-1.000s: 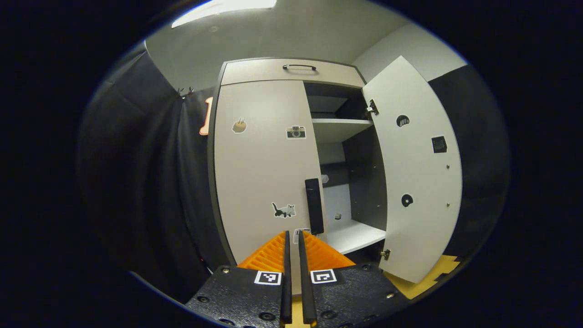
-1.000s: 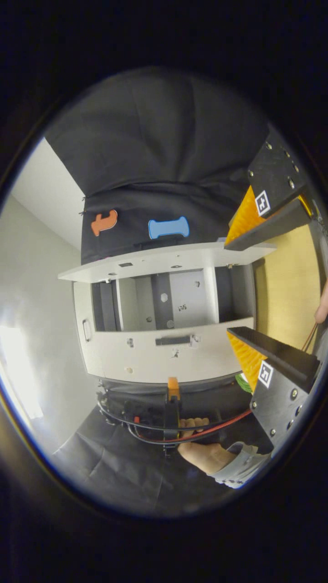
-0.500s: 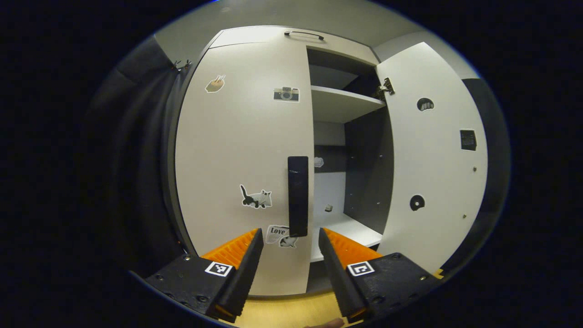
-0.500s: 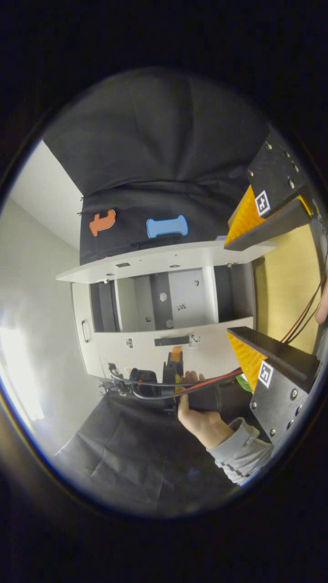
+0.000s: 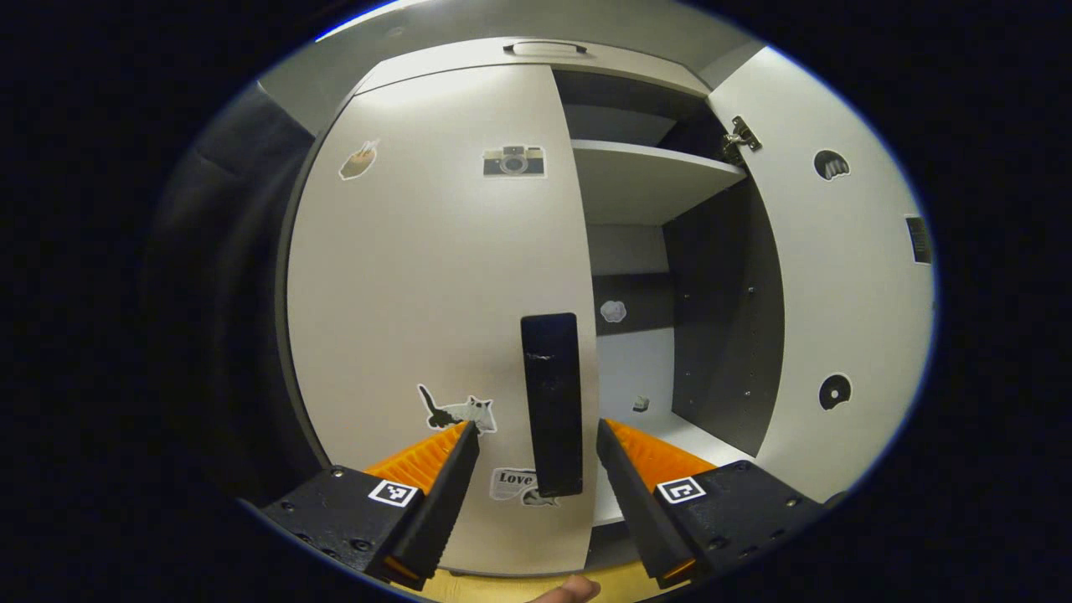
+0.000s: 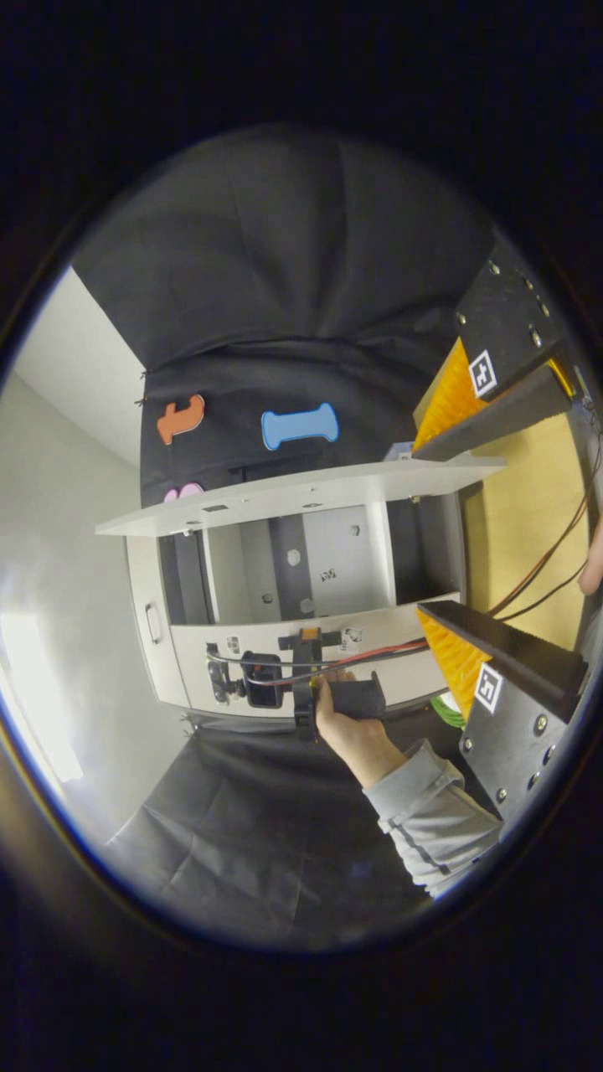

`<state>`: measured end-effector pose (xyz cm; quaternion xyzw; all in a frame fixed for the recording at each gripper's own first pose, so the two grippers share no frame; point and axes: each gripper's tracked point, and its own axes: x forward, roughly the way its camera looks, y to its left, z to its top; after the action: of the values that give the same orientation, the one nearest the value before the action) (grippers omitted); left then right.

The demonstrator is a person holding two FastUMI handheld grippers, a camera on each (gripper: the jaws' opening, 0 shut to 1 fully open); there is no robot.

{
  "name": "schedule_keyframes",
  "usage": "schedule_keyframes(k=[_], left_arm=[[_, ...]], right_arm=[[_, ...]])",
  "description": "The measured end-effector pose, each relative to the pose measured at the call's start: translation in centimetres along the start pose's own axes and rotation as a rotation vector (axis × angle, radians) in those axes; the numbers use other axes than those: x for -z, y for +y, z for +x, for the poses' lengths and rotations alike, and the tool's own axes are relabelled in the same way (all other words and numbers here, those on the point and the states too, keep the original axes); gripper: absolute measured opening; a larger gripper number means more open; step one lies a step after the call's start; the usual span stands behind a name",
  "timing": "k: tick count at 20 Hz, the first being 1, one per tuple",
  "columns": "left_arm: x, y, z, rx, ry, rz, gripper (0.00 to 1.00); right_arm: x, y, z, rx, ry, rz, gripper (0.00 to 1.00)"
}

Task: Open the right door of the double-door shoe cabinet with the right hand, and open the left door with the left hand.

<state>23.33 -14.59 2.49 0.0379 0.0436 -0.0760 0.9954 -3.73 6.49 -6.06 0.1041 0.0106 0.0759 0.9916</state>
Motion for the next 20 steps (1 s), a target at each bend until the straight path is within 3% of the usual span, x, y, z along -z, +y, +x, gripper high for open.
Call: schedule_keyframes(k=[1,3,4,6,7,8,9,10,13,20], left_arm=[[0.1,-0.2,0.4,0.001,0.003,-0.005,0.87],[0.3,0.1,1.3,-0.013,-0.001,-0.01,0.73],[0.6,0.1,1.8,-0.008,0.001,-0.013,0.61],[0.5,-0.4,2.1,0.003,-0.001,-0.022,0.48],[0.5,-0.6,1.9,0.008,0.011,-0.026,0.47],[0.8,-0.4,2.0,-0.001,0.019,-0.035,0.33],[0.6,-0.4,1.9,0.0,0.021,-0.045,0.33],[0.9,-0.4,2.0,0.003,0.038,-0.053,0.23],[1.0,-0.2,0.1,-0.002,0.056,-0.059,0.17],[0.8,1.3,-6.6,0.092,0.036,-0.07,0.16]], right_arm=[[0.1,0.0,0.0,-0.004,-0.001,0.001,0.99],[-0.2,-0.1,-0.2,-0.006,-0.007,-0.001,0.99],[-0.3,-0.1,-0.3,-0.007,-0.01,-0.003,0.99],[-0.4,-0.1,-0.5,-0.015,-0.014,-0.006,0.99],[-0.3,0.1,-0.6,-0.019,-0.015,-0.009,0.99],[-0.3,0.2,-0.7,-0.022,-0.013,-0.011,0.99],[-0.2,0.2,-0.6,-0.023,-0.011,-0.013,0.99],[-0.1,0.2,-0.6,-0.025,-0.008,-0.013,0.99],[-0.3,0.4,-0.7,-0.029,-0.012,-0.017,0.99],[-1.0,1.6,-1.1,-0.033,-0.031,-0.012,0.99]])
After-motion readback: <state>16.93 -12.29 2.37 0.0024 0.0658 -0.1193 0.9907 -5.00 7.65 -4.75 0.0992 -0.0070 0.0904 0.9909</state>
